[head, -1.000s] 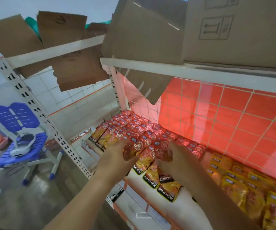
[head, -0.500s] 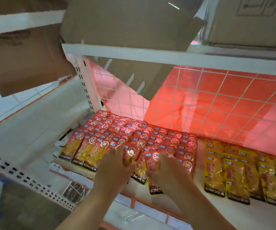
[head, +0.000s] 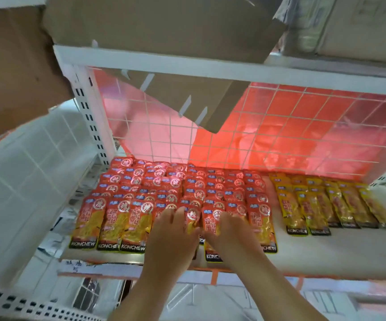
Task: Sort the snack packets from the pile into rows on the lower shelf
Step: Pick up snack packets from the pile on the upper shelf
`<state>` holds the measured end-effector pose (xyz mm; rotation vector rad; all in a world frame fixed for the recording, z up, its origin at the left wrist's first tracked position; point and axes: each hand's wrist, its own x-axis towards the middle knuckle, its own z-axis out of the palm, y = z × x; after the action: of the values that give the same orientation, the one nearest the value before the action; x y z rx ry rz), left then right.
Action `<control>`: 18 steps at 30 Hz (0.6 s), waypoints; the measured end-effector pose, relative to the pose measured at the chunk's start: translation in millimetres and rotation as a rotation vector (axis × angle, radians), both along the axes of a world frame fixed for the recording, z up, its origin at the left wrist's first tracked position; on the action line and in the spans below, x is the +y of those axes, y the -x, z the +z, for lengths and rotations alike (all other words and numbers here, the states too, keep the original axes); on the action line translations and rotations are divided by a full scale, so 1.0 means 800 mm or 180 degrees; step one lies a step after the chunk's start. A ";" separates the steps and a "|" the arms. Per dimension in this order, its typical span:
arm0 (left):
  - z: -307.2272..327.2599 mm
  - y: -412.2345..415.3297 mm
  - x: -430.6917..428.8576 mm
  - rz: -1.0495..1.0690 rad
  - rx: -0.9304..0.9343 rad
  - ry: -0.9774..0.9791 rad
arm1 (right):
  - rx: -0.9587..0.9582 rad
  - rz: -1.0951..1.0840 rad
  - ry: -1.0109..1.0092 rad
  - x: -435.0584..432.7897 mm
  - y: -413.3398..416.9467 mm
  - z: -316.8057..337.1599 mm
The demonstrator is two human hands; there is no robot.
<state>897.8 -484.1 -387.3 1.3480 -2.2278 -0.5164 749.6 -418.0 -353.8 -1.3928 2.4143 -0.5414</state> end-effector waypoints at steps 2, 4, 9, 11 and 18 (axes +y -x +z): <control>-0.010 -0.007 0.001 -0.0138 -0.0073 0.0383 | 0.0058 -0.0055 -0.0054 -0.006 -0.006 -0.002; -0.019 -0.013 0.001 -0.0192 -0.0107 0.0559 | 0.0180 -0.0089 -0.0161 -0.008 -0.011 -0.005; -0.021 -0.016 -0.002 -0.0286 -0.0238 0.0707 | 0.0178 -0.0180 -0.0220 -0.008 -0.012 -0.010; -0.019 -0.013 -0.003 -0.0291 -0.0296 0.0712 | 0.0227 -0.0209 -0.0234 -0.010 -0.011 -0.009; -0.012 -0.004 -0.013 -0.0308 -0.0236 0.0734 | 0.0313 -0.0283 -0.0260 -0.016 -0.010 -0.004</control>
<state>900.9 -494.2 -396.8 1.1632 -2.3390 -0.2360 757.4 -430.4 -357.3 -1.3128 2.5557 -0.3989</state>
